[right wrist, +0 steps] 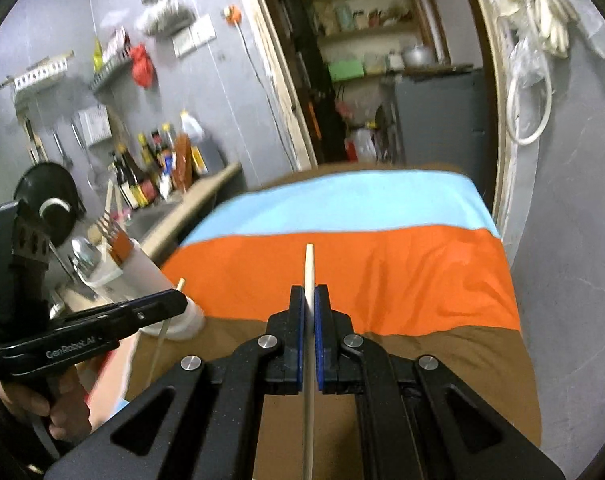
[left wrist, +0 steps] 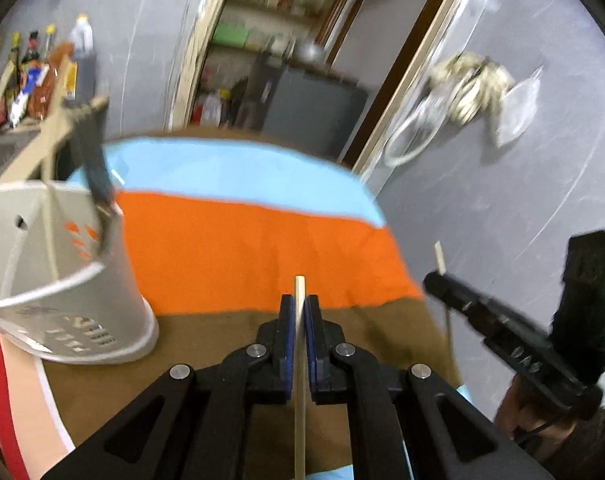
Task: Organize utensils
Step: 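Carry the chopsticks with both tools over the white basket and lower them in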
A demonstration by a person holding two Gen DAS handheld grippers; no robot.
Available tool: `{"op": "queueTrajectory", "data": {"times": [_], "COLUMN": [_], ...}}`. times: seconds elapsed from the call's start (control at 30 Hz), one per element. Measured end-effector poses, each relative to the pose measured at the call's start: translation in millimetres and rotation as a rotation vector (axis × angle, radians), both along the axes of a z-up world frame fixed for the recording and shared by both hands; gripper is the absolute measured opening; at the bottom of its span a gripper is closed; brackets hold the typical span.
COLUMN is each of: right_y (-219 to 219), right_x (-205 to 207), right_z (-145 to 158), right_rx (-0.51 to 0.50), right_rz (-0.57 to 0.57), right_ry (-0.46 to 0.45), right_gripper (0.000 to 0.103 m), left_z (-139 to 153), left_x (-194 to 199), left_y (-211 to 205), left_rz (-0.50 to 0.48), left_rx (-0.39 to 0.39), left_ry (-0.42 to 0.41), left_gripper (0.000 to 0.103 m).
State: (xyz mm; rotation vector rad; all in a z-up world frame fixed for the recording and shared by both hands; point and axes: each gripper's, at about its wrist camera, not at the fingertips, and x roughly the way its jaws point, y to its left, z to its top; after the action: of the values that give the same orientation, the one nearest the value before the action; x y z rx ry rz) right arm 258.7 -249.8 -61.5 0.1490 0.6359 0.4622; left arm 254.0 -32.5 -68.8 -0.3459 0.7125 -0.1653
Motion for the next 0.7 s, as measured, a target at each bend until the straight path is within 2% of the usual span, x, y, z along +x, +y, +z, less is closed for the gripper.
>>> {"op": "queueTrajectory", "data": {"times": [0.13,0.37,0.5,0.7], "right_y": [9,47,74,121], "right_x": [-15,-30,-32,-18], "right_z": [24,53,67,75], "right_rx": [0.056,0.137,0.191,0.259], "right_rz": [-0.023,0.000,0.023,0.052], "right_ry": [-0.069,-0.172,-0.216,-0.251], "right_gripper": [0.004,0.004,0.004,0.004], "left_z": [30,72,91,103], "left_x": [-19,-38,-52,-62], "left_y": [14,58,99,168], "left_rz": [0.016,0.075,0.155,0.303], "left_rx": [0.003,-0.019,-0.015,-0.017], "left_ry": [-0.102,-0.190,-0.226,-0.257], "left_gripper": [0.005,0.005,0.005,0.005]}}
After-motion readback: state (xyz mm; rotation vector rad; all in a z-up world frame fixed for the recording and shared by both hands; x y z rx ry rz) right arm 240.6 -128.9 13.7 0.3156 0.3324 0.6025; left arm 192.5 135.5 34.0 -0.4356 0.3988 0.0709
